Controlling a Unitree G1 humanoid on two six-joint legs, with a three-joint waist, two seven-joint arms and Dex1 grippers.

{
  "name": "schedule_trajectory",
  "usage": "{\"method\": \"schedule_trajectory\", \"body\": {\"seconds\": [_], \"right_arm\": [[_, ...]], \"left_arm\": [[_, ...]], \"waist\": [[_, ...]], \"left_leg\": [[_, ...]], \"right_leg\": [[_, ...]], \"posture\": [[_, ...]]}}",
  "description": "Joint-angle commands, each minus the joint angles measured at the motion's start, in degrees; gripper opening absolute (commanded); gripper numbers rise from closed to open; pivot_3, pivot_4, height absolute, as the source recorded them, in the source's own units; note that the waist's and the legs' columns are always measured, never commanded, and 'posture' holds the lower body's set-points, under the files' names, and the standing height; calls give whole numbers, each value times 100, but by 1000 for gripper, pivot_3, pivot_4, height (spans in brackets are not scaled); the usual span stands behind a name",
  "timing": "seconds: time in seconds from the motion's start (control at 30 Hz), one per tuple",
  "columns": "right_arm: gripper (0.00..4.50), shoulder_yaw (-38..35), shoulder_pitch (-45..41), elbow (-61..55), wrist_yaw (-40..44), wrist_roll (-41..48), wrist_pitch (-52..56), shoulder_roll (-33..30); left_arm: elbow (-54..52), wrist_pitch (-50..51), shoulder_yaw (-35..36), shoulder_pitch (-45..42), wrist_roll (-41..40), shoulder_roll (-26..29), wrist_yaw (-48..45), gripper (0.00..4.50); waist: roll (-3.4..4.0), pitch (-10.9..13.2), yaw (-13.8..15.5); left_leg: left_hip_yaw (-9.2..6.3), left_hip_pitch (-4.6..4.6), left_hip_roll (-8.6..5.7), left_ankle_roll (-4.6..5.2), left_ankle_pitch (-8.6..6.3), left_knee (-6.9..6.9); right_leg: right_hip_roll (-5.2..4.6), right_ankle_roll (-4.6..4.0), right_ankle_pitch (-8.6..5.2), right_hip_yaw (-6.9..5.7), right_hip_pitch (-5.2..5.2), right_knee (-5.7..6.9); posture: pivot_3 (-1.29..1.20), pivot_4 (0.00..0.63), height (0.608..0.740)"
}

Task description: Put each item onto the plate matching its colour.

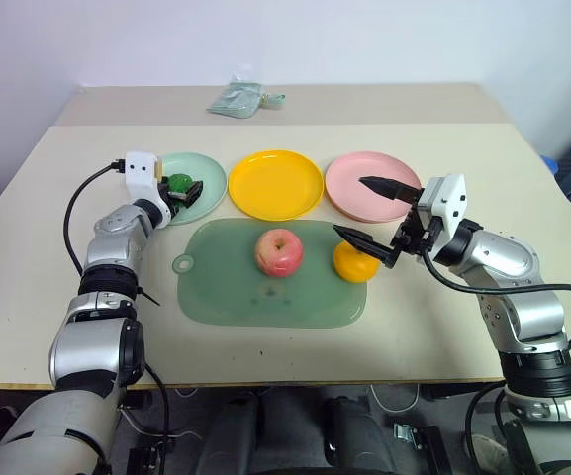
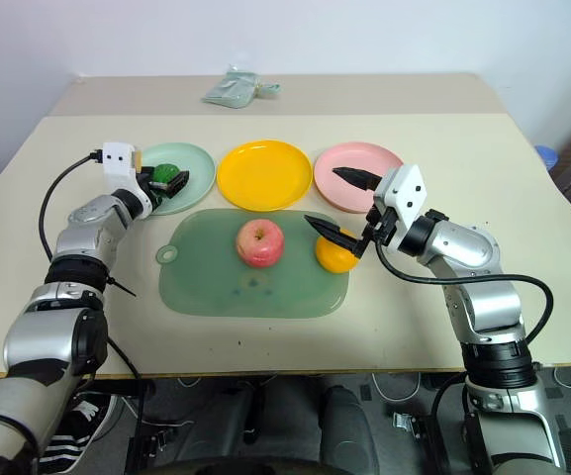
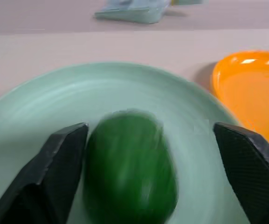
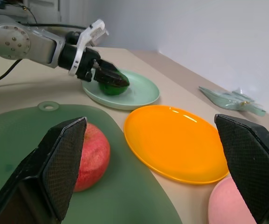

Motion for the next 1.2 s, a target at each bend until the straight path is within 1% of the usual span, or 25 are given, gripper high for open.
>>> {"method": "schedule_trajectory", "body": {"seconds": [0.03, 0.2, 0.3, 0.4, 0.43, 0.6, 0.8, 0.93, 1.2], "right_arm": [[4500, -123, -110, -123, 11, 48, -105, -40], [4500, -185, -63, -89, 118, 137, -109, -72], [4500, -228, -62, -125, 210, 287, 10, -91], [4500, -248, -91, -151, 249, 397, 127, -101], [4500, -244, -94, -159, 249, 410, 154, -109], [4500, -261, -57, -301, 283, 547, 359, -161], [4500, -321, 18, -444, 323, 676, 519, -260], [4500, -319, 126, -538, 345, 709, 550, -316], [4500, -190, 155, -553, 367, 650, 462, -278]], "left_arm": [[-1155, 230, 207, 76, -440, 139, -443, 4451], [-2309, 766, 293, 367, -719, 315, -605, 4451], [-3056, 1353, 222, 578, -1154, 434, -1117, 4451], [-3678, 1798, 75, 857, -1405, 474, -1415, 4451], [-3808, 1897, 53, 924, -1439, 477, -1447, 4451], [-4560, 2449, -133, 1432, -2002, 647, -2381, 4451], [-4853, 2912, -302, 1591, -2265, 805, -2843, 4451], [-5019, 2962, -404, 1732, -2300, 929, -3095, 4451], [-5089, 3223, -286, 1840, -2547, 1110, -3346, 4451]], "waist": [[0, 0, -5], [0, 0, -32], [0, 0, -90], [1, 0, -106], [1, 0, -107], [2, 1, -128], [2, 1, -107], [2, 1, -103], [3, 1, -109]], "left_leg": [[0, 0, 1, 0, 0, 0], [-2, 2, 3, 0, 0, -1], [-2, 3, 4, -1, 1, 0], [-4, 3, 7, -1, 1, 0], [-4, 4, 8, -1, 1, 0], [-3, 6, 12, -2, 1, 0], [-4, 6, 18, -2, 1, 1], [-4, 5, 18, -2, 1, 0], [-3, 6, 21, -2, 1, -1]], "right_leg": [[0, 0, 0, 0, 0, 0], [0, 0, 0, 2, 0, 0], [2, -1, 0, 2, 1, 2], [1, -1, 0, 3, 3, 2], [1, -2, 0, 4, 3, 2], [2, -4, -1, 6, 3, 3], [1, -8, -4, 6, 3, 2], [0, -21, -11, 6, 4, -3], [0, -23, -12, 7, 2, -3]], "posture": [[0, 150, 740], [0, 150, 740], [0, 150, 740], [0, 150, 740], [0, 150, 740], [0, 150, 740], [0, 150, 740], [0, 150, 740], [0, 150, 740]]}}
